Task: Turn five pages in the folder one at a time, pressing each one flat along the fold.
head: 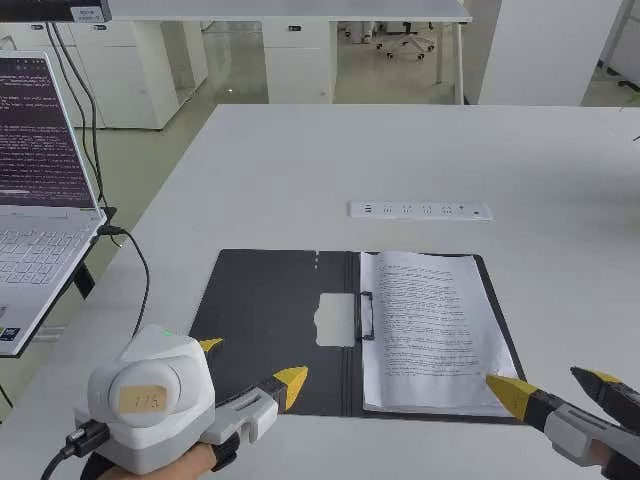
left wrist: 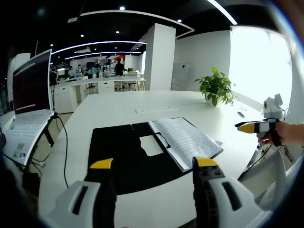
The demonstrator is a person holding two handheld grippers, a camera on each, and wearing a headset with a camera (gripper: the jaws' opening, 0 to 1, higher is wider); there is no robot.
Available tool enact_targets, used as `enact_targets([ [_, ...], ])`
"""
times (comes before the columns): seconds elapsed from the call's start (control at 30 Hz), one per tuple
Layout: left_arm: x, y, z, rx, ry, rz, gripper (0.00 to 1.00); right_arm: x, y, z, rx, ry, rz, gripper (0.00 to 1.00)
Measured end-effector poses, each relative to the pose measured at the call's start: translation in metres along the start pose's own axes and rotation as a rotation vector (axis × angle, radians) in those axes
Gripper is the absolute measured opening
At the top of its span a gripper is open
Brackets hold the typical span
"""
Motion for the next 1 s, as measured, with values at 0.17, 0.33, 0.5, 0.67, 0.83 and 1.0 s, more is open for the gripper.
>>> enact_targets([
  [0.17, 0.0000, -0.0005, 0.0005, 0.004, -0.001, -0.003, 0.92, -0.0014, 0.0019, -0.0008, -0.007, -0.005, -0.005, 0.93],
  [0.33, 0.0007, -0.0022, 0.0038, -0.003, -0.006, -0.006, 0.91, -0.0055, 0.0047, -0.0027, -0.002, -0.011, -0.019, 0.93],
  [0.5, 0.0017, -0.0032, 0.0036, -0.004, 0.006, -0.006, 0.91, -0.0070, 0.0061, -0.0029, -0.009, -0.020, -0.025, 0.93],
  [0.67, 0.0012, -0.0033, 0.0034, -0.004, 0.003, -0.008, 0.90, -0.0057, 0.0049, -0.0030, -0.006, -0.015, -0.025, 0.93],
  [0.83, 0.0013, -0.0038, 0.0031, -0.001, 0.002, -0.011, 0.90, -0.0050, 0.0045, -0.0038, 0.000, -0.011, -0.021, 0.92],
  [1.0, 0.0018, -0.0036, 0.0036, -0.006, 0.001, -0.007, 0.90, -0.0049, 0.0041, -0.0027, -0.005, -0.017, -0.020, 0.92],
])
Point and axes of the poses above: the centre of the closed fingertips' face, and the gripper's own axes: y roughly backward along the fingers, x roughly to its left, z roughly out of its top, the point moved 10 cm from there along y, roughly backward along the fingers, and after that the axes turned 11 degrees about -y, right-handed, at the moved point
